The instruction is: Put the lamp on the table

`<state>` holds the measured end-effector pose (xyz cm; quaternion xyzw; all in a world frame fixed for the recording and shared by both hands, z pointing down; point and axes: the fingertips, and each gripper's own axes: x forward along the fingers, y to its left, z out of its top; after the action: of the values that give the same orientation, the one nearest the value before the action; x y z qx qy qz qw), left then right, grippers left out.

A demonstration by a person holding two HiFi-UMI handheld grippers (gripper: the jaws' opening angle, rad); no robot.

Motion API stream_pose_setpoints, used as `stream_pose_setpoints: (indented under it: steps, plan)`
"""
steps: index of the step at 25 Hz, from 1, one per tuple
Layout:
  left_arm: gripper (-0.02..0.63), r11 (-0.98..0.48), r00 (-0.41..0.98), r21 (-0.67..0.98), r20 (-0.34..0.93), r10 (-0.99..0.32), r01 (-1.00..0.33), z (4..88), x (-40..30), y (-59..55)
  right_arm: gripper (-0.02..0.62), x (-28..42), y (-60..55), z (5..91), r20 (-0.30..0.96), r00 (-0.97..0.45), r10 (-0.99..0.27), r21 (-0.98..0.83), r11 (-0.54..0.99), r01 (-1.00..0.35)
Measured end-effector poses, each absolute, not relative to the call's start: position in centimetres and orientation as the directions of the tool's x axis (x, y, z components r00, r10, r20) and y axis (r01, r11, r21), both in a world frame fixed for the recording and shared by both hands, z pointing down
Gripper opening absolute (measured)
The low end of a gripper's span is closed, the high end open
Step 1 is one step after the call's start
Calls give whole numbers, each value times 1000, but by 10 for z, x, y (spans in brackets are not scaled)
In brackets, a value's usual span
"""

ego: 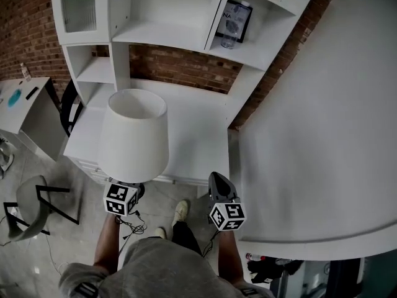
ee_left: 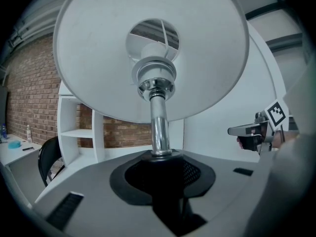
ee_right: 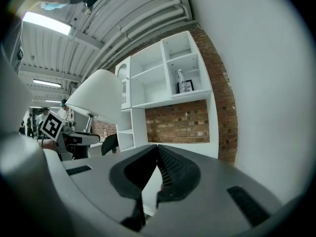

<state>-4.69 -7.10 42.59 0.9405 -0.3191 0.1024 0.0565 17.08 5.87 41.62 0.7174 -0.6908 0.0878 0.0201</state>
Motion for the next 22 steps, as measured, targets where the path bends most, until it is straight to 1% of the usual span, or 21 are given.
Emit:
stream_pose_setpoints:
  steps: [10,18,22]
  plan:
    - [107,-772,762,26,186,-620,-635,427,-4,-142,23,204,-23,426,165,-51,-985,-75,40,-996]
    - [107,-771,762,42,191,-618,-636,442,39,-199,23,236,-90,443,200,-89,-976,-103,70,-992]
    - [107,-773,766,36,173,-620,-634,455,60,-227,23,251,-116,454,232,-116,-966,-96,96,-991]
